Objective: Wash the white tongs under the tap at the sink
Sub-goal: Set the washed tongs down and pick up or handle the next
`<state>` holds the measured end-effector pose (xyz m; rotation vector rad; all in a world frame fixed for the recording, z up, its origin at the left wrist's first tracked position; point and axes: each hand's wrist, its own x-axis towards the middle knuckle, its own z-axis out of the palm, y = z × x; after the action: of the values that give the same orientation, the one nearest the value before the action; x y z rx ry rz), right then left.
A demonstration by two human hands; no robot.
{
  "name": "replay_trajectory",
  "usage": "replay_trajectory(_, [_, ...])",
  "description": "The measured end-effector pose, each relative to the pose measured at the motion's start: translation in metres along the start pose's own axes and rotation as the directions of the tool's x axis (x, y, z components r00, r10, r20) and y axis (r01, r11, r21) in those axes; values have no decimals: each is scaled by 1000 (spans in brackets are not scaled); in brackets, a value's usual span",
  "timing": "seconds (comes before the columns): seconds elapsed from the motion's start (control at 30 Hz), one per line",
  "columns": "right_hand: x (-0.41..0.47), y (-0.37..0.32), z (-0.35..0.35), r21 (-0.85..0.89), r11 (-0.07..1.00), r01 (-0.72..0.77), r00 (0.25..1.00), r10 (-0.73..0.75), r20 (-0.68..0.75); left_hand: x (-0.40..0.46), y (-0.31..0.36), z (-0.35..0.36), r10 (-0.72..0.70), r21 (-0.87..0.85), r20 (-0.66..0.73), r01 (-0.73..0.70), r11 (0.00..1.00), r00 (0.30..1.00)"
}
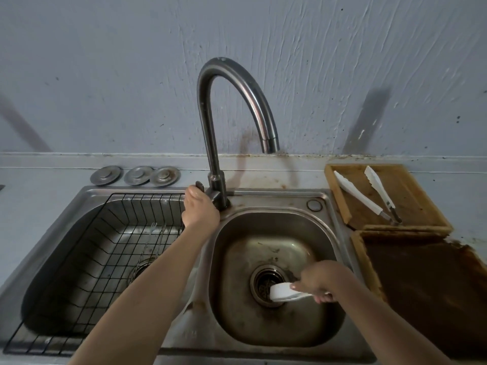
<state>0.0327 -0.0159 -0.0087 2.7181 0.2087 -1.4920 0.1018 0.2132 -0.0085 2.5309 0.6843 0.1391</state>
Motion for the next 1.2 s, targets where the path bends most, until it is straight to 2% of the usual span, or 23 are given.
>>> replay_trajectory(0.13, [-8, 3, 4, -35, 999, -15, 999, 16, 39, -3, 2, -2, -21, -21, -5, 21, 1000, 1000])
replay_trajectory(0.2, [-12, 8, 1, 27, 999, 17, 999, -18, 40, -4, 2, -1, -20, -26, -23, 20, 999, 1000])
replay_trajectory(0.27, [-13, 21, -6, 234, 970, 64, 996, -48, -72, -4, 1, 5, -80, -85, -23, 78, 993, 997])
replay_trajectory(0.3, [-14, 30, -10, 355, 930, 95, 986, -38, -163, -6, 2, 9, -165, -174, -15, 160, 972, 986])
replay_trajectory(0.37, [-20, 53, -21, 489, 853, 184, 921, 24, -389, -16, 17, 18, -347, -351, 18, 331, 876, 938])
replay_trajectory(0.4, [-20, 64, -27, 524, 821, 229, 866, 75, -495, -24, 25, 27, -380, -391, 1, 350, 851, 925])
replay_trajectory(0.47, [-18, 93, -38, 578, 757, 306, 723, 210, -658, -48, 51, 48, -277, -404, -59, 231, 885, 959])
replay_trajectory(0.53, [-12, 121, -48, 606, 714, 350, 590, 334, -735, -71, 77, 65, 3, -335, -95, -34, 942, 995])
replay_trajectory(0.6, [-5, 144, -53, 605, 706, 367, 477, 415, -774, -84, 106, 73, 320, -310, -108, -337, 889, 941])
replay_trajectory(0.67, [0, 161, -56, 597, 727, 340, 394, 467, -792, -89, 136, 76, 564, -311, 8, -534, 786, 826])
replay_trajectory(0.77, [8, 180, -59, 636, 715, 288, 374, 528, -763, -90, 175, 87, 709, -253, 236, -663, 705, 664])
replay_trajectory(0.87, [21, 193, -62, 656, 720, 224, 386, 553, -738, -86, 193, 103, 734, -169, 354, -732, 659, 579])
replay_trajectory(1.0, [43, 203, -72, 627, 768, 132, 390, 541, -745, -79, 197, 124, 729, -10, 425, -803, 596, 536])
replay_trajectory(1.13, [56, 212, -87, 622, 781, 54, 402, 554, -729, -73, 200, 131, 728, -19, 409, -793, 609, 550])
replay_trajectory(1.2, [60, 214, -90, 618, 785, 30, 433, 547, -716, -73, 202, 132, 715, -22, 417, -780, 625, 561])
